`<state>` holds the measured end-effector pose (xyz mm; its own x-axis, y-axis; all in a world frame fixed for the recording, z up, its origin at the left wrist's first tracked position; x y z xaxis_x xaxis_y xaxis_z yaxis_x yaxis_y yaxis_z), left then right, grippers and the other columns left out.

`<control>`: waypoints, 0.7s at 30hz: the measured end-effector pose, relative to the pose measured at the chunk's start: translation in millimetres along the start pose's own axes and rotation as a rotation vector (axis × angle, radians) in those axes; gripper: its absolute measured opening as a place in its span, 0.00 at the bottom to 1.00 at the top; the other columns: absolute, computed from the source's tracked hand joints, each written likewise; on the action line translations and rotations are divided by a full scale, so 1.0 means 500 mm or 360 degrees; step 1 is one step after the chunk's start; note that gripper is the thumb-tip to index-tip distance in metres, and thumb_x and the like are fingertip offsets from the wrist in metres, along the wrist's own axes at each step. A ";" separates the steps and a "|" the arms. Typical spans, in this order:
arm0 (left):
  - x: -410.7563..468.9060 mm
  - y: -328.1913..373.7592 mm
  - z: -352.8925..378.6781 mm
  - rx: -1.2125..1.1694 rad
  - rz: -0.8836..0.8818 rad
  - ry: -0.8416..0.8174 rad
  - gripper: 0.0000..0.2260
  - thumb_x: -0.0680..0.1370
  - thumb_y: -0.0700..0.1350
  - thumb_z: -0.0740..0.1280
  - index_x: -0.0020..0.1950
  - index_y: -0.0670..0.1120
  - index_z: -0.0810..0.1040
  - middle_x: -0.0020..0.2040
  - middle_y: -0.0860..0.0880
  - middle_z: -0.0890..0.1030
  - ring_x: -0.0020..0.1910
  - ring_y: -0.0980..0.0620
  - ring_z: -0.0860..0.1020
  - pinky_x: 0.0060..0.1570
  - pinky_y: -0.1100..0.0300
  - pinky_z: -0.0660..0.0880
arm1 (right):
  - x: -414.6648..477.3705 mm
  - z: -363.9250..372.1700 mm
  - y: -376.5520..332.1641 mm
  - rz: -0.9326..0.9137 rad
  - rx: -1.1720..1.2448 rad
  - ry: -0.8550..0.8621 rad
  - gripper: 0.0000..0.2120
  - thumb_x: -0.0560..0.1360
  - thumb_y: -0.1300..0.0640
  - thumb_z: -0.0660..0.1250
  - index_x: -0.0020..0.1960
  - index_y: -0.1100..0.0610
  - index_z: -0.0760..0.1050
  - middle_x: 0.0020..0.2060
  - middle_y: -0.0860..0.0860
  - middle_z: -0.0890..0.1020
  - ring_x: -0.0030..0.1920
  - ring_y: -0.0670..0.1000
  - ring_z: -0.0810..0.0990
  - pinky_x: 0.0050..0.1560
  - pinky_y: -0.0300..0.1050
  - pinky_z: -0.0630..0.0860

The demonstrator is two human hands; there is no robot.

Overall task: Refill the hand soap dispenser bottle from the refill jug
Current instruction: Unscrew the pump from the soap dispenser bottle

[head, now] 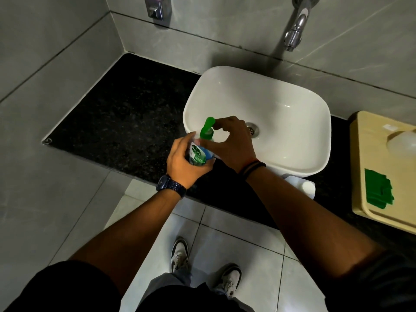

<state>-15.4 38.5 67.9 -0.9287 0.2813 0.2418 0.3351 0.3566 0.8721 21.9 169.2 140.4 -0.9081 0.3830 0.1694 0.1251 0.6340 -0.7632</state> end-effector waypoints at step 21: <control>-0.013 0.014 -0.008 -0.0173 -0.0046 -0.0016 0.35 0.58 0.55 0.77 0.62 0.46 0.73 0.57 0.46 0.77 0.53 0.51 0.78 0.49 0.56 0.79 | -0.029 0.001 -0.022 0.0181 0.0347 0.0184 0.28 0.63 0.48 0.74 0.58 0.49 0.66 0.39 0.40 0.76 0.46 0.49 0.76 0.49 0.54 0.76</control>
<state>-7.7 35.3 74.0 -0.9359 0.2814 0.2119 0.2883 0.2664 0.9197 33.4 156.3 146.3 -0.8400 0.5254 0.1353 0.1233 0.4278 -0.8954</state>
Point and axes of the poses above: each hand's wrist, its own x-axis towards the middle knuckle, its own z-axis out of the palm, y = z × x, the point moved 1 cm from there along x, towards the middle knuckle
